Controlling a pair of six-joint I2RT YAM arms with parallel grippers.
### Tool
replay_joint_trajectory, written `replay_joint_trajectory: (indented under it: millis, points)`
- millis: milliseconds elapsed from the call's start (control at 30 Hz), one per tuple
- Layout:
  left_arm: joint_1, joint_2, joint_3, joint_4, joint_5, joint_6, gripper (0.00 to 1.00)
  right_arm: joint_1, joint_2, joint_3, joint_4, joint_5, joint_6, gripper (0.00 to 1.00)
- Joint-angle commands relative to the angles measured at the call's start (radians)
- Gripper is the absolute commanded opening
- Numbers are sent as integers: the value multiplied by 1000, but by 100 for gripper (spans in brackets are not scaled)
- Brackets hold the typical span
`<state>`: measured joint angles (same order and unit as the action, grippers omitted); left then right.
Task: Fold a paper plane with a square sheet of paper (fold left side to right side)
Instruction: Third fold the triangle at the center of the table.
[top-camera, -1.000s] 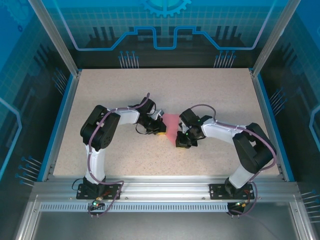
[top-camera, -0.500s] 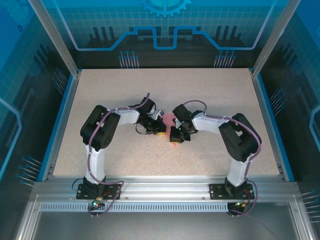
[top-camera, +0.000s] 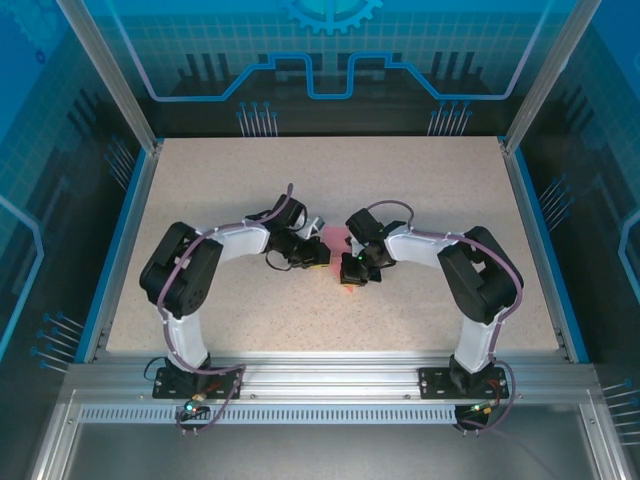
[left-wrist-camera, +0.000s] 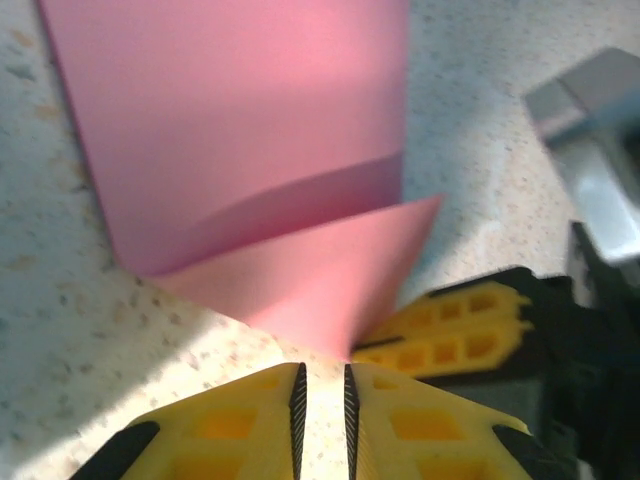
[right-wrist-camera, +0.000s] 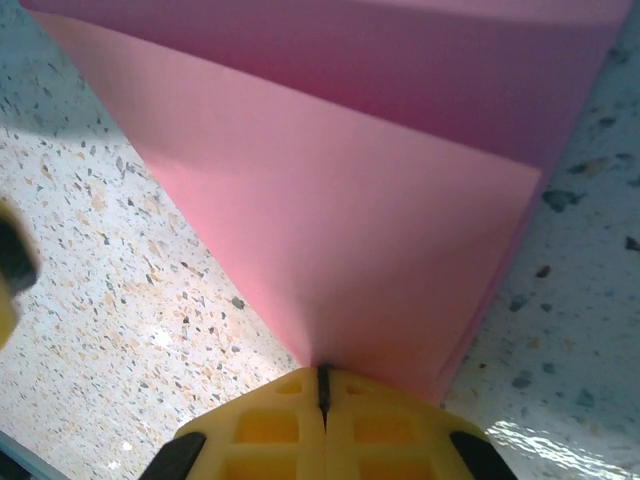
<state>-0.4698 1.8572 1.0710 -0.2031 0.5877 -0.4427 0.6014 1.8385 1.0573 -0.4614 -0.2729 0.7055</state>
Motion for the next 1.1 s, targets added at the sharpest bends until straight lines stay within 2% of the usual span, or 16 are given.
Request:
replay_joint_trajectory:
  millis: [0, 633, 1067]
  points:
    - [-30, -29, -28, 27, 14, 21, 18, -2, 30, -46, -63, 33, -11, 0]
    - [-63, 116, 51, 51, 31, 22, 13, 1, 33, -44, -65, 23, -14, 0]
    - [-61, 158, 71, -14, -89, 58, 9, 1, 42, -40, -106, 41, -29, 0]
